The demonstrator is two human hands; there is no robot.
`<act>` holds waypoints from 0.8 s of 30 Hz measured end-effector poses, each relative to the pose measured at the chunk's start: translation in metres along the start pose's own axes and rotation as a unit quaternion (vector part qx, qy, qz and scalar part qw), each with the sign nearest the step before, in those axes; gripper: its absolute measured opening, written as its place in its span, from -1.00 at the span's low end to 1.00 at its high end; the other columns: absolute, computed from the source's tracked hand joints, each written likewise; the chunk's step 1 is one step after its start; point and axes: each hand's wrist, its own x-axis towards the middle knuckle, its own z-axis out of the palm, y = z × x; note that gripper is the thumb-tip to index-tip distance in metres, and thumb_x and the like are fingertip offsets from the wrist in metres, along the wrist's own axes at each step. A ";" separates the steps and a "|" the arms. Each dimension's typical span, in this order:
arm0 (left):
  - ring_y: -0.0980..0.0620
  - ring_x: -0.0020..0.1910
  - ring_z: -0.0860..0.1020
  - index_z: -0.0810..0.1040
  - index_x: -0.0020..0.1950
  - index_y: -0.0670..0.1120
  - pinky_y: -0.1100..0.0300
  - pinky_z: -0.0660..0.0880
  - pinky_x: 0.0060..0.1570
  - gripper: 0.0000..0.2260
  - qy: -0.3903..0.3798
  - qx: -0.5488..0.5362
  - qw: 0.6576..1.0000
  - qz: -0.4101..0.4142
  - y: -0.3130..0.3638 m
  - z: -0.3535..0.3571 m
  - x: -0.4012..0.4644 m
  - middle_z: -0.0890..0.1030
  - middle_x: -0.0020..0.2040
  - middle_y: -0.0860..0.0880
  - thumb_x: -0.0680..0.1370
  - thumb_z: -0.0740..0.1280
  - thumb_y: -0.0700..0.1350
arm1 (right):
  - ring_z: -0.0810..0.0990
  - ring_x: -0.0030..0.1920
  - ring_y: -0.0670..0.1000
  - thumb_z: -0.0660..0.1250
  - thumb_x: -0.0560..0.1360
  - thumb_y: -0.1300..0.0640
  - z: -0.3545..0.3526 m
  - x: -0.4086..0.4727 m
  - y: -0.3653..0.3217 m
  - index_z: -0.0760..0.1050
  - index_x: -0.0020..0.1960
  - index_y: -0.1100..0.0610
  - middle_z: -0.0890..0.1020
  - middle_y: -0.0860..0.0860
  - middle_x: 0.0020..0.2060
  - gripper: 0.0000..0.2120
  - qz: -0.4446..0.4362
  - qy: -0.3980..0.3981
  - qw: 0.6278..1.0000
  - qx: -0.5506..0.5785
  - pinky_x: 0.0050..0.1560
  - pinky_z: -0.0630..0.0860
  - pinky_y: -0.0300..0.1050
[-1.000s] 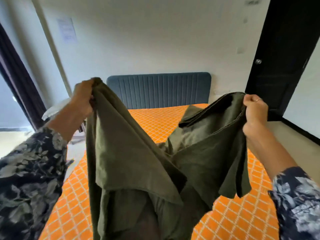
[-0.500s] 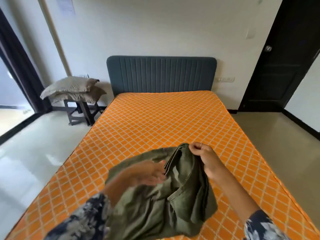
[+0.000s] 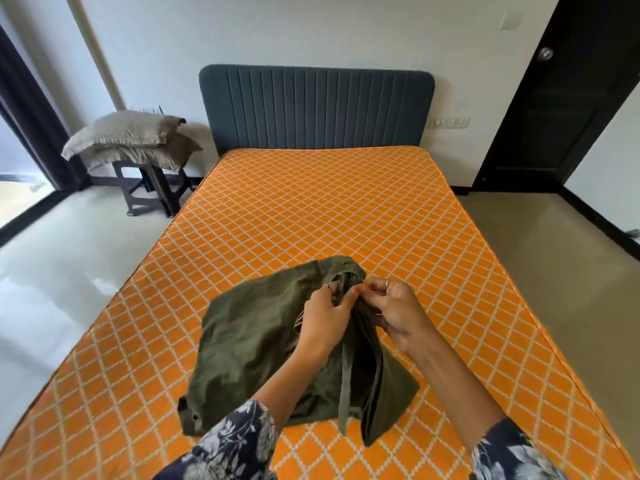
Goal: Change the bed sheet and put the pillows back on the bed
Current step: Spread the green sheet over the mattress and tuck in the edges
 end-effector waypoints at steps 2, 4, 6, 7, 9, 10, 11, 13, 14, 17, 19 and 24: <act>-0.05 -0.17 0.62 0.60 -0.03 -0.13 0.01 0.52 -0.12 -0.80 0.021 0.056 0.998 0.021 -0.002 0.002 0.004 0.67 -0.17 -0.09 0.59 0.30 -0.01 | 0.62 -0.23 -0.01 0.27 0.57 0.26 0.000 0.001 0.005 0.57 -0.14 0.21 0.66 0.06 -0.28 -0.85 0.009 0.019 1.000 -0.008 -0.26 0.53 -0.21; -0.11 -0.12 0.62 0.59 -0.04 -0.16 -0.02 0.52 -0.06 -0.80 0.026 0.034 0.999 0.000 -0.004 -0.001 0.014 0.66 -0.15 -0.14 0.61 0.26 -0.06 | 0.63 -0.15 0.02 0.26 0.59 0.23 -0.003 0.007 0.008 0.58 -0.12 0.17 0.67 0.07 -0.19 -0.84 0.018 0.062 0.998 -0.017 -0.15 0.56 -0.10; -0.16 -0.06 0.63 0.58 -0.04 -0.15 -0.12 0.54 0.05 -0.79 0.038 0.005 0.998 -0.039 -0.004 -0.012 0.027 0.67 -0.10 -0.17 0.62 0.25 -0.04 | 0.61 -0.12 0.10 0.25 0.59 0.23 -0.015 0.018 0.008 0.56 -0.16 0.18 0.65 0.15 -0.15 -0.81 0.035 0.121 0.992 0.013 -0.05 0.54 -0.02; -0.15 -0.04 0.62 0.59 -0.03 -0.14 -0.13 0.53 0.08 -0.78 0.052 0.016 0.998 -0.043 -0.003 -0.020 0.033 0.67 -0.08 -0.16 0.62 0.24 -0.03 | 0.57 -0.17 0.10 0.23 0.59 0.26 -0.026 0.022 0.003 0.53 -0.21 0.20 0.62 0.17 -0.20 -0.78 0.046 0.160 0.985 0.051 -0.10 0.52 -0.02; -0.11 -0.03 0.61 0.61 0.02 -0.13 -0.03 0.53 0.08 -0.79 0.075 0.053 0.996 -0.018 0.005 -0.039 0.045 0.66 -0.04 -0.14 0.62 0.24 -0.05 | 0.52 -0.30 0.07 0.22 0.58 0.31 -0.060 0.029 -0.006 0.45 -0.27 0.19 0.58 0.15 -0.38 -0.75 0.052 0.230 0.965 0.117 -0.23 0.49 -0.07; -0.07 -0.06 0.59 0.62 0.07 -0.14 0.05 0.52 0.02 -0.79 0.088 0.073 0.993 0.001 0.010 -0.050 0.050 0.65 -0.04 -0.14 0.63 0.24 -0.07 | 0.52 -0.36 0.05 0.23 0.57 0.31 -0.081 0.032 -0.010 0.44 -0.29 0.19 0.57 0.10 -0.46 -0.75 0.055 0.264 0.953 0.140 -0.30 0.50 -0.10; -0.04 -0.10 0.56 0.62 0.09 -0.14 0.10 0.47 -0.05 -0.79 0.106 0.089 0.990 0.015 0.016 -0.062 0.054 0.63 -0.07 -0.13 0.63 0.23 -0.09 | 0.52 -0.41 0.03 0.24 0.56 0.31 -0.106 0.031 -0.011 0.43 -0.30 0.18 0.57 0.06 -0.51 -0.74 0.052 0.290 0.942 0.163 -0.38 0.51 -0.15; -0.02 -0.15 0.50 0.61 0.05 -0.09 0.07 0.42 -0.11 -0.82 0.136 0.091 0.986 0.015 0.023 -0.088 0.063 0.59 -0.12 -0.13 0.64 0.22 -0.09 | 0.52 -0.46 -0.07 0.25 0.56 0.29 -0.153 0.026 -0.014 0.44 -0.31 0.15 0.58 -0.03 -0.53 -0.74 0.032 0.333 0.924 0.186 -0.49 0.49 -0.27; -0.04 -0.15 0.50 0.59 0.00 -0.06 0.03 0.44 -0.11 -0.83 0.155 0.079 0.985 0.009 0.024 -0.103 0.067 0.58 -0.13 -0.13 0.64 0.22 -0.08 | 0.50 -0.46 -0.13 0.25 0.56 0.26 -0.181 0.025 -0.013 0.47 -0.32 0.13 0.60 -0.03 -0.47 -0.72 0.006 0.356 0.912 0.204 -0.43 0.50 -0.27; -0.17 0.00 0.56 0.60 -0.03 -0.06 0.04 0.43 -0.05 -0.83 0.214 0.099 0.972 0.014 0.035 -0.144 0.073 0.60 -0.08 -0.15 0.63 0.23 -0.07 | 0.47 -0.40 -0.19 0.19 0.58 0.04 -0.243 0.009 -0.025 0.53 -0.30 0.07 0.53 0.00 -0.36 -0.68 -0.033 0.423 0.892 0.154 -0.07 0.53 -0.11; -0.18 0.11 0.56 0.61 0.09 -0.10 0.06 0.42 0.02 -0.81 0.202 0.186 0.960 0.061 0.050 -0.156 0.071 0.63 0.04 -0.17 0.62 0.24 -0.08 | 0.47 -0.44 -0.19 0.23 0.59 0.12 -0.253 0.001 -0.046 0.41 -0.28 0.06 0.52 -0.05 -0.44 -0.74 -0.039 0.444 0.887 0.118 -0.36 0.52 -0.30; -0.05 0.09 0.57 0.63 0.15 -0.13 0.19 0.37 0.03 -0.80 0.078 0.341 0.918 0.184 0.084 -0.115 0.061 0.65 0.06 -0.08 0.61 0.28 -0.12 | 0.58 -0.33 -0.07 0.29 0.51 0.29 -0.235 0.032 -0.040 0.57 -0.07 0.22 0.56 -0.10 -0.54 -0.91 -0.014 0.394 0.915 -0.092 -0.57 0.35 -0.40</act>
